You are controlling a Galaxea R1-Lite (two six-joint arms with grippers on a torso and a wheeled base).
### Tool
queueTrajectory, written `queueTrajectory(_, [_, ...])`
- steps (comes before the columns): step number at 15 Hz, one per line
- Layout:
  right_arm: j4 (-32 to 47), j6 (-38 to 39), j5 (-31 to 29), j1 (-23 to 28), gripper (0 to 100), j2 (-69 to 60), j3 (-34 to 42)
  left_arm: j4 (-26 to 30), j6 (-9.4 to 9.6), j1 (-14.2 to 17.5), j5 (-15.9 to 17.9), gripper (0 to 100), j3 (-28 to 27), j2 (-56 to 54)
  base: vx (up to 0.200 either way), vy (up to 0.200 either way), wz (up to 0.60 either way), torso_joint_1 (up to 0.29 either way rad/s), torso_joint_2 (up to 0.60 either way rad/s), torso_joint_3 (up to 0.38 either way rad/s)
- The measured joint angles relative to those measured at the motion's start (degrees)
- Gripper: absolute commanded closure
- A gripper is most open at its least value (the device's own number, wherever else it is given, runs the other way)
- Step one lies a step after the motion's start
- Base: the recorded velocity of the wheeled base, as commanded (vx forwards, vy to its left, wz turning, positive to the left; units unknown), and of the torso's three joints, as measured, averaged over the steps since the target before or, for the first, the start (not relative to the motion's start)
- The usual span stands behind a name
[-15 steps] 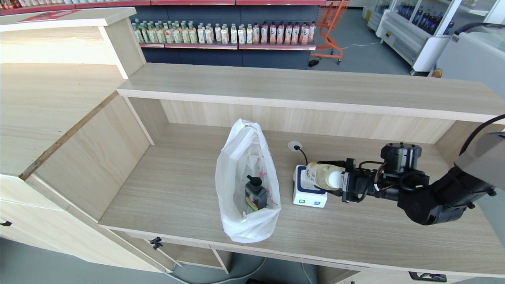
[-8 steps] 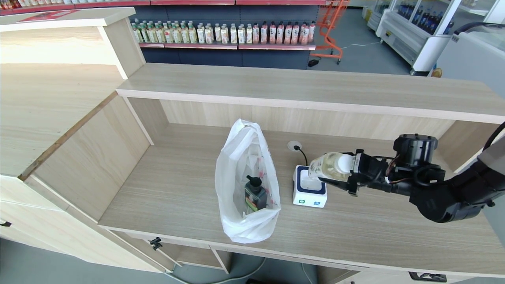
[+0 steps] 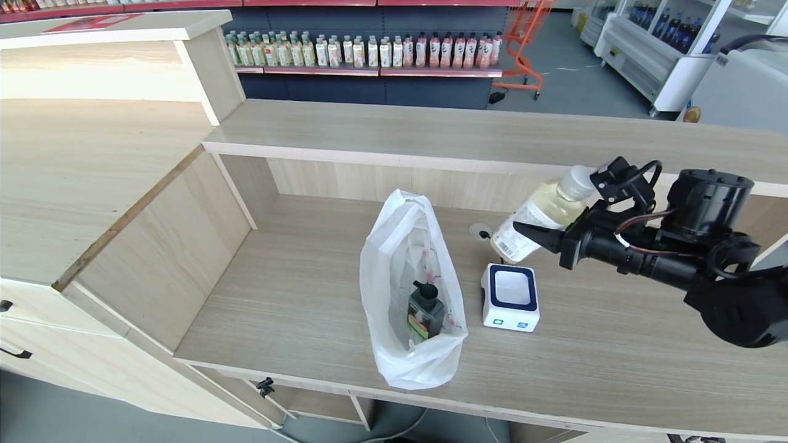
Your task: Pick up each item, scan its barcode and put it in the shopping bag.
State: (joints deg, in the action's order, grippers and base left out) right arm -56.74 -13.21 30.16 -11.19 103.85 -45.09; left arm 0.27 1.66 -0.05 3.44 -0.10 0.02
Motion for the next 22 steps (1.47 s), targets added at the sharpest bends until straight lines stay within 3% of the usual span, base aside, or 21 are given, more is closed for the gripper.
queueTrajectory(8, [-1.4, 10.9, -1.7, -7.2, 100, 6.9, -5.9, 0.0, 0.01, 0.0, 0.0, 0, 0.0, 0.0, 0.000, 0.000, 0.00, 0.000, 0.00, 0.000])
queueTrajectory(13, [-7.7, 11.0, -1.6, -10.3, 100, 18.7, -14.2, 0.0, 0.01, 0.0, 0.0, 0, 0.0, 0.0, 0.000, 0.000, 0.00, 0.000, 0.00, 0.000])
queueTrajectory(18, [-8.3, 10.9, -1.5, -11.0, 100, 31.2, -26.8, 0.0, 0.01, 0.0, 0.0, 0, 0.0, 0.0, 0.000, 0.000, 0.00, 0.000, 0.00, 0.000])
queueTrajectory(22, [-8.2, 8.5, -1.5, -12.1, 100, 37.6, -30.9, 0.0, 0.00, 0.0, 0.0, 0, 0.0, 0.0, 0.000, 0.000, 0.00, 0.000, 0.00, 0.000])
